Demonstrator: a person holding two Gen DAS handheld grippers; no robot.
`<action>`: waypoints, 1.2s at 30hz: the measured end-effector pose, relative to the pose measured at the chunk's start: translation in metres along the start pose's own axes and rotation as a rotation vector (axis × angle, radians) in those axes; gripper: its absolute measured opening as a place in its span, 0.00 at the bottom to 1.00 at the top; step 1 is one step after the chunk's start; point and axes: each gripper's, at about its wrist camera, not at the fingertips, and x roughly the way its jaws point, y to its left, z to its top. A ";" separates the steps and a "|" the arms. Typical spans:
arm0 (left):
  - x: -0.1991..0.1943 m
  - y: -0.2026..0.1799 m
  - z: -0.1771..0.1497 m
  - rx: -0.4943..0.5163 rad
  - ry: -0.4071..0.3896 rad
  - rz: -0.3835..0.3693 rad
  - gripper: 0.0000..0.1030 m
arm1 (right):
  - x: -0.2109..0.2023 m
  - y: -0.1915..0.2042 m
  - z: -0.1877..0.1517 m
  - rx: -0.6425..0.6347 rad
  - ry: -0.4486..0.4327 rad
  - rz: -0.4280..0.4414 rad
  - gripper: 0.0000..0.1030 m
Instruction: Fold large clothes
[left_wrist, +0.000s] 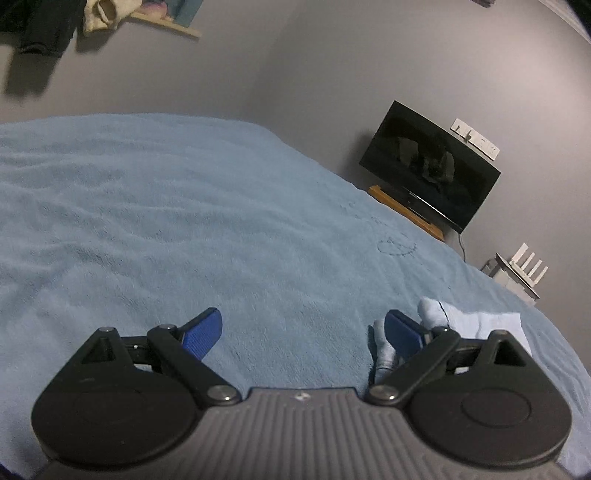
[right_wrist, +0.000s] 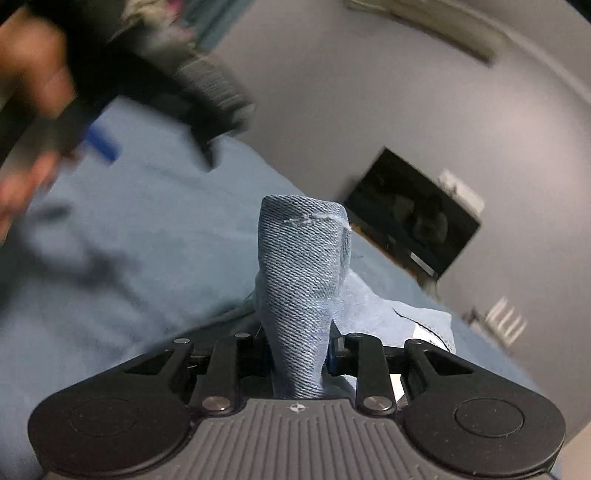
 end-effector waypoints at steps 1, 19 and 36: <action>0.000 0.000 0.000 0.002 0.003 -0.003 0.92 | -0.004 0.005 -0.001 -0.025 -0.003 -0.002 0.28; 0.025 -0.053 -0.047 0.374 0.264 -0.111 0.89 | -0.079 -0.001 -0.033 -0.034 -0.060 0.245 0.37; 0.012 -0.024 -0.069 0.257 0.375 -0.059 0.88 | -0.110 -0.213 -0.070 0.541 0.081 0.184 0.54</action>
